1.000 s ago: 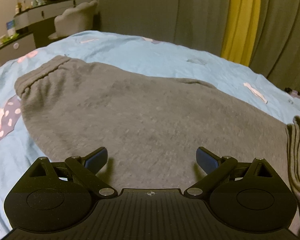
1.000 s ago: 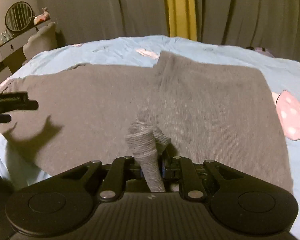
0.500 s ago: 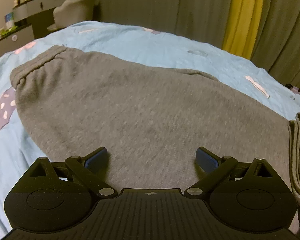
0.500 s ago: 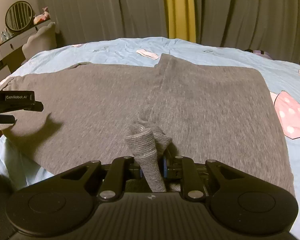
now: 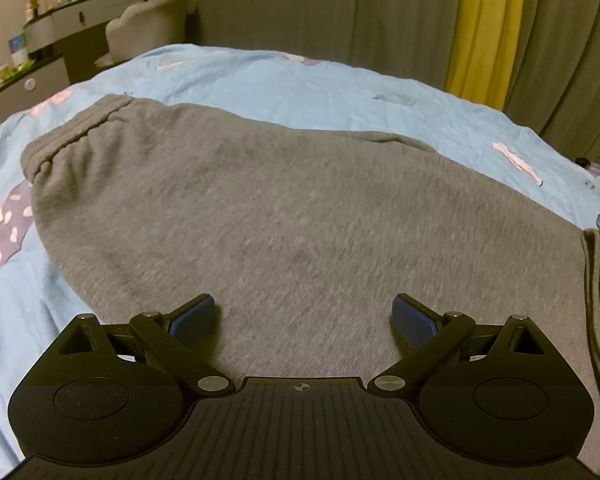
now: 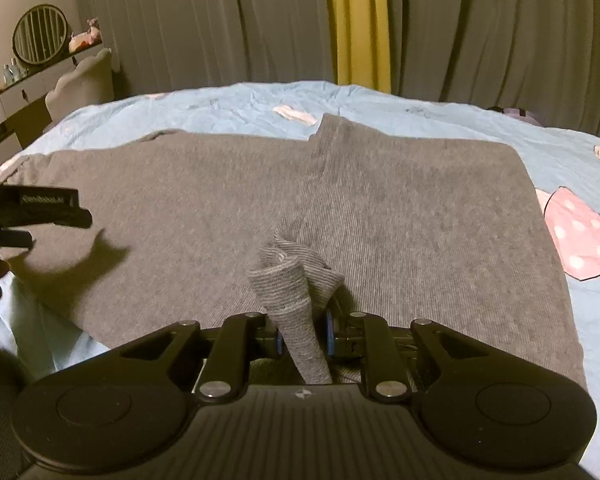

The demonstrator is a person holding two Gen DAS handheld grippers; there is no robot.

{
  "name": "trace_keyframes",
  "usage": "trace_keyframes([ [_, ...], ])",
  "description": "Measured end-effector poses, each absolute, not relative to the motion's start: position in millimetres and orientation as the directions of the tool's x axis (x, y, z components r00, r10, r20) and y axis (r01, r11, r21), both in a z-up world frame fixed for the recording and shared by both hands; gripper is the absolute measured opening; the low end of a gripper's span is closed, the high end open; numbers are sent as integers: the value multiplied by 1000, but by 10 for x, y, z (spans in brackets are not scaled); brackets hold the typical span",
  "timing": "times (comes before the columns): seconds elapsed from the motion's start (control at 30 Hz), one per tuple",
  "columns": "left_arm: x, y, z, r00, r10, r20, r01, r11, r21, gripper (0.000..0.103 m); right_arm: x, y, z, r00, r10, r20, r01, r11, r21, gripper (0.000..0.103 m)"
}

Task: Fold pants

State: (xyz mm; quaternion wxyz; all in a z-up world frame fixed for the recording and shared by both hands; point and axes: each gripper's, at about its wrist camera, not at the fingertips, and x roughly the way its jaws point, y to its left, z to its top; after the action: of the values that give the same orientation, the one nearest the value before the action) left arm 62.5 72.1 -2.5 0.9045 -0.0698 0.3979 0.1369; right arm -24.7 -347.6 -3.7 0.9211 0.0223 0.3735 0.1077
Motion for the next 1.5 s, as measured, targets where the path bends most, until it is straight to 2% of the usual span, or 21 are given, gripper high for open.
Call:
trace_keyframes([
  [0.17, 629, 718, -35, 644, 193, -740, -302, 953, -14, 100, -306, -3493, 26, 682, 278, -676, -212, 960, 181, 19],
  [0.23, 635, 716, -42, 643, 193, -741, -302, 953, -13, 100, -314, -3482, 32, 647, 308, -698, -230, 951, 207, 26],
  [0.33, 641, 716, -45, 642, 192, -742, -303, 953, -15, 100, -338, -3610, 124, 621, 432, -654, -250, 900, 357, 54],
  [0.37, 643, 716, -47, 642, 192, -742, -303, 953, -15, 100, -343, -3700, 174, 628, 466, -623, -237, 878, 417, 70],
  [0.4, 643, 714, -48, 643, 192, -741, -301, 953, -15, 100, -359, -3811, 226, 656, 474, -587, -209, 862, 463, 82],
  [0.43, 644, 710, -49, 645, 190, -741, -298, 954, -14, 100, -372, -3939, 269, 691, 459, -558, -164, 852, 497, 85],
  [0.53, 650, 687, -57, 647, 184, -740, -282, 959, -9, 100, -337, -4429, 201, 736, 420, -531, 26, 766, 642, 86],
  [0.57, 654, 678, -61, 647, 183, -740, -278, 961, -6, 100, -316, -4601, 102, 732, 403, -549, 118, 719, 685, 86],
  [0.63, 659, 661, -70, 645, 182, -742, -268, 963, 4, 100, -278, -4877, -159, 687, 338, -643, 335, 638, 693, 84],
  [0.67, 659, 652, -71, 644, 182, -743, -265, 964, 7, 100, -279, -4982, -265, 682, 355, -640, 375, 581, 722, 78],
  [0.73, 647, 637, -65, 646, 181, -741, -258, 966, 11, 100, -335, -5080, -246, 720, 370, -587, 375, 504, 778, 80],
  [0.83, 637, 621, -59, 650, 178, -738, -248, 969, 15, 100, -434, -5103, -90, 782, 334, -526, 313, 520, 795, 91],
  [0.87, 638, 613, -59, 650, 178, -739, -244, 970, 18, 100, -439, -5103, -77, 787, 344, -512, 297, 516, 803, 98],
  [0.9, 639, 601, -59, 651, 175, -738, -238, 971, 21, 100, -435, -5104, -91, 780, 356, -514, 298, 511, 806, 99],
  [1.0, 634, 538, -48, 660, 160, -734, -199, 979, 34, 100, -358, -5089, -229, 691, 358, -628, 390, 548, 740, 98],
  [1.1, 586, 449, -7, 674, 111, -731, -124, 992, 36, 100, -363, -5063, -92, 711, 313, -630, 364, 602, 711, 99],
  [1.2, 503, 311, 87, 702, 21, -712, -25, 1000, 5, 100, -470, -5094, 140, 786, 171, -594, 333, 693, 639, 99],
  [1.33, 606, 86, 169, 663, -147, -734, 91, 989, -116, 100, -512, -5167, 306, 843, 58, -536, 289, 790, 541, 99],
  [1.5, 957, -191, 69, 508, -412, -756, 150, 907, -393, 100, -408, -5287, 130, 803, 112, -585, 323, 744, 585, 99],
])
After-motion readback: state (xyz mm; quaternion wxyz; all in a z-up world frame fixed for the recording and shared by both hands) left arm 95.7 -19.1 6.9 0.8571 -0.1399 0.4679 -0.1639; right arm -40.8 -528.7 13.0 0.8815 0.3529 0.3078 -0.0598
